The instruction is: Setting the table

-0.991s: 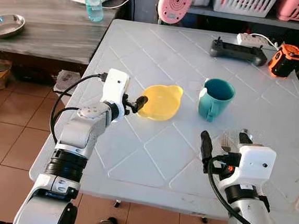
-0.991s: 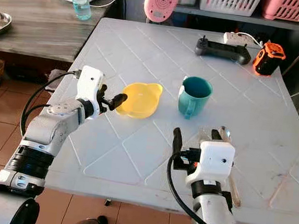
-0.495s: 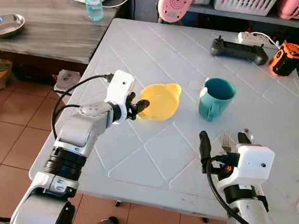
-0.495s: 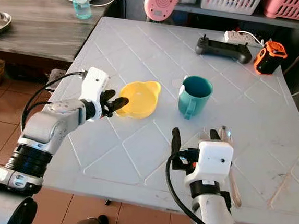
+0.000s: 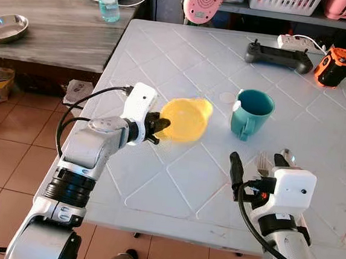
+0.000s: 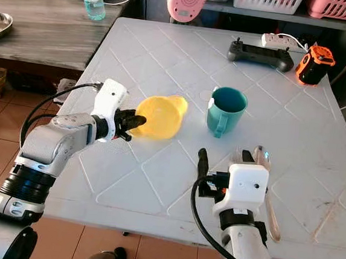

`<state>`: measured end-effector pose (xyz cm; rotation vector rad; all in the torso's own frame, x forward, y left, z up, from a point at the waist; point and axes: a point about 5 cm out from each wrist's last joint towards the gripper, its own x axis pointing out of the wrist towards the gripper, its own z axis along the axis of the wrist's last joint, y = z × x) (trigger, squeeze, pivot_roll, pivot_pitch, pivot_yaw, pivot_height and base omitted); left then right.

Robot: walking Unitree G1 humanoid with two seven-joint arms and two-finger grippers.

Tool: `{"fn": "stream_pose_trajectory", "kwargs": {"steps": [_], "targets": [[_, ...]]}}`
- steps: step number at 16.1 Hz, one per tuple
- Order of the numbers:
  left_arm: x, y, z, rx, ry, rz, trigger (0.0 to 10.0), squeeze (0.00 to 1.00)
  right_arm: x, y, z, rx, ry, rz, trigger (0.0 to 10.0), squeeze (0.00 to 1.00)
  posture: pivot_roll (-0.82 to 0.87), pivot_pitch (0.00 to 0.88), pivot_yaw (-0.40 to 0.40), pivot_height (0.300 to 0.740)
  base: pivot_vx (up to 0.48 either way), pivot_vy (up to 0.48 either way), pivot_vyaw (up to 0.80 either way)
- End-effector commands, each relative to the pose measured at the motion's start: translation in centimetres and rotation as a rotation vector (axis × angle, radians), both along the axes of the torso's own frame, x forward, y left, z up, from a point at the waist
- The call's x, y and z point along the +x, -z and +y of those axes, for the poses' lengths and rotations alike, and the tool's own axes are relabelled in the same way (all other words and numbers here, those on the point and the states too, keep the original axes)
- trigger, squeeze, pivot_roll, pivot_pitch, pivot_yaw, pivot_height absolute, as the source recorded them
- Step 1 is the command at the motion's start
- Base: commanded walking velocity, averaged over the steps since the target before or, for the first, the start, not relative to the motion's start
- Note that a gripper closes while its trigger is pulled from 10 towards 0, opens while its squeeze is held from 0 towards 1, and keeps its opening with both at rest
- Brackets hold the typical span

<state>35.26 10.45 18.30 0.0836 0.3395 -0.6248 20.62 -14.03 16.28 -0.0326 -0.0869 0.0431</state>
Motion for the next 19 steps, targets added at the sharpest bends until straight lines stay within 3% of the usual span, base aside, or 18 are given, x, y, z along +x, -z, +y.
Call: {"fn": "stream_pose_trajectory", "kwargs": {"steps": [1, 8, 14, 16, 19], "targets": [[-0.2, -0.3, 0.0, 0.016, 0.015, -0.007, 0.0, 0.0, -0.2, -0.1, 0.1, -0.004, -0.006, 0.003, 10.0, 0.0, 0.09, 0.185, 0.017, 0.74, 0.0, 0.0, 0.0], [-0.1, -0.4, 0.7, 0.009, -0.024, -0.034, 0.0, 0.0, 0.0, 0.1, 0.0, -0.008, -0.013, 0.008, 10.0, 0.0, 0.1, 0.173, 0.004, 0.74, 0.0, 0.0, 0.0], [-0.7, 0.5, 1.5, -0.052, -0.081, -0.023, 0.0, 0.0, 0.4, 0.1, -0.3, -0.013, -0.018, 0.005, 10.0, 0.0, 0.1, 0.161, -0.016, 0.74, 0.0, 0.0, 0.0], [-0.8, 0.4, 2.4, -0.07, -0.169, -0.068, 0.0, 0.0, 0.6, -0.3, -0.6, 0.013, -0.001, -0.012, 10.0, 0.0, 0.1, 0.159, -0.021, 0.74, 0.0, 0.0, 0.0], [-1.2, -0.5, 4.7, -0.058, -0.314, -0.259, 0.0, 0.0, 0.6, -0.7, -1.1, 0.067, 0.017, -0.027, 10.0, 0.0, 0.12, 0.156, -0.03, 0.74, 0.0, 0.0, 0.0]]}}
